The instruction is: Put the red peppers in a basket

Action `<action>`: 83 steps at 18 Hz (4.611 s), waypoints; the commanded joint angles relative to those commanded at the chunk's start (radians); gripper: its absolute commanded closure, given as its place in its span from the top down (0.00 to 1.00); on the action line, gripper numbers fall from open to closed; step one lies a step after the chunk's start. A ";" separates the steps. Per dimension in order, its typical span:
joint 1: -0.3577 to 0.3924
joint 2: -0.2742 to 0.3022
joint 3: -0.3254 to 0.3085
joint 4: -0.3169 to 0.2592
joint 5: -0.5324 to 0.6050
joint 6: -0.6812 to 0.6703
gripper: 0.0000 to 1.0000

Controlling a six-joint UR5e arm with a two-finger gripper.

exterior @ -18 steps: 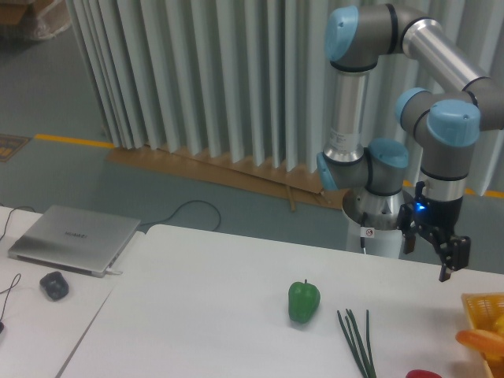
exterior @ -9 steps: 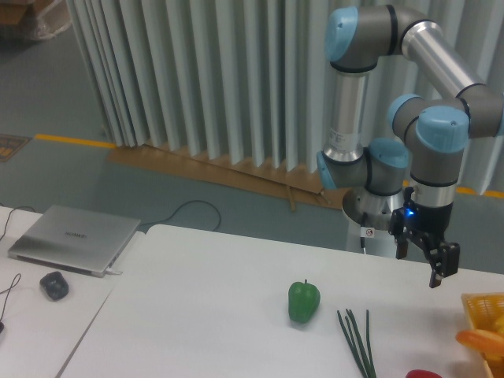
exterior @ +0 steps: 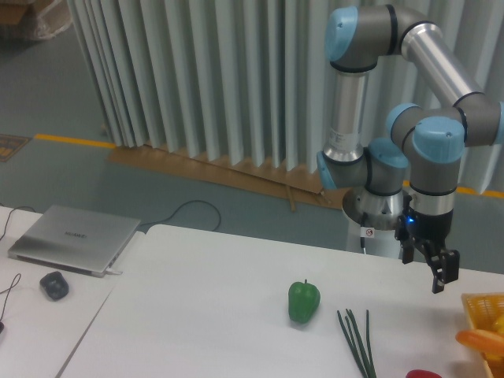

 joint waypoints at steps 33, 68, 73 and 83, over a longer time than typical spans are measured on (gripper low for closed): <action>0.020 -0.358 0.141 0.146 0.075 -0.051 1.00; -0.086 -0.508 0.187 0.223 0.107 -0.118 1.00; -0.084 -0.519 0.186 0.223 0.110 -0.118 1.00; -0.092 -0.517 0.158 0.246 0.153 -0.155 1.00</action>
